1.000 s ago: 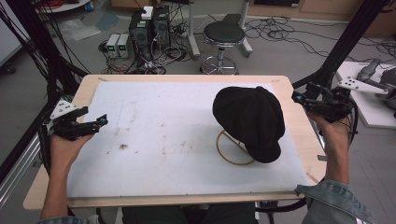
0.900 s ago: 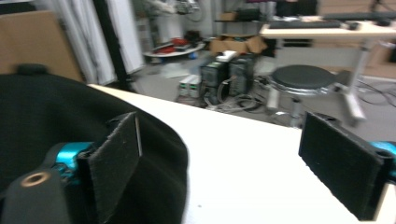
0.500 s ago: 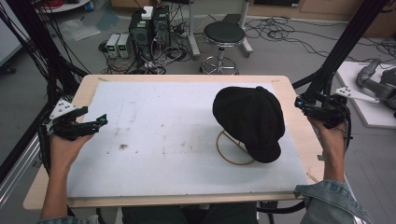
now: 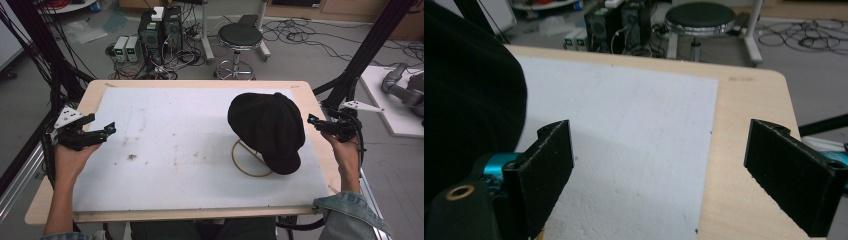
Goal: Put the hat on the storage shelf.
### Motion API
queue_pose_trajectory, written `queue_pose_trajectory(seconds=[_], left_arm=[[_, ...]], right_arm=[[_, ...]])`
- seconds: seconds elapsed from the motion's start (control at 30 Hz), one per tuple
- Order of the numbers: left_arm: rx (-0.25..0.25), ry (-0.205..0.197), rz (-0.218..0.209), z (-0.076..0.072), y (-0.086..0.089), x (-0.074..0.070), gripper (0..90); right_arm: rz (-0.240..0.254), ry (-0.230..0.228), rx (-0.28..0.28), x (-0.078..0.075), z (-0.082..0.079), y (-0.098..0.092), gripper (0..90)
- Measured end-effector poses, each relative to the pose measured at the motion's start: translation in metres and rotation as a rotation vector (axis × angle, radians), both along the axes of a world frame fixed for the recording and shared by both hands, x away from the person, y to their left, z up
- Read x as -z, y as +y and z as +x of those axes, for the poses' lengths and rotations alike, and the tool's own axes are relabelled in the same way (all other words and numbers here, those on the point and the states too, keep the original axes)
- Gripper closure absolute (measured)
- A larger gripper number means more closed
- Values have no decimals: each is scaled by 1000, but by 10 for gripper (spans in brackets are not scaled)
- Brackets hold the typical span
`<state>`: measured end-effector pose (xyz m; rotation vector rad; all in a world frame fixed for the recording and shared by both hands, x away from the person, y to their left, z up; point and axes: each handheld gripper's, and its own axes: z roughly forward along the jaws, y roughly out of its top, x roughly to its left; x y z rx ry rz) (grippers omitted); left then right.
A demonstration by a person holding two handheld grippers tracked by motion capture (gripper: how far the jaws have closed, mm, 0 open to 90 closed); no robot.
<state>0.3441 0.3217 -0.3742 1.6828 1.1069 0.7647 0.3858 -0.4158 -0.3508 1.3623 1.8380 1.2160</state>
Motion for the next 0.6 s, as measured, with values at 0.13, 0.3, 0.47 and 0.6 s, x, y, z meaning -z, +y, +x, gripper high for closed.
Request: queue_pose_trajectory(seconds=[0.13,0.3,0.47,0.6], left_arm=[[2,2,2,0,-1,0,180],[1,3,2,0,-1,1,181],[0,4,1,1,-1,1,180],[1,3,0,1,-1,1,181]], right_arm=[[-7,30,-2,3,3,1,123],[-19,34,-2,4,4,3,123],[-23,39,0,4,4,3,123],[-19,39,4,4,4,3,123]])
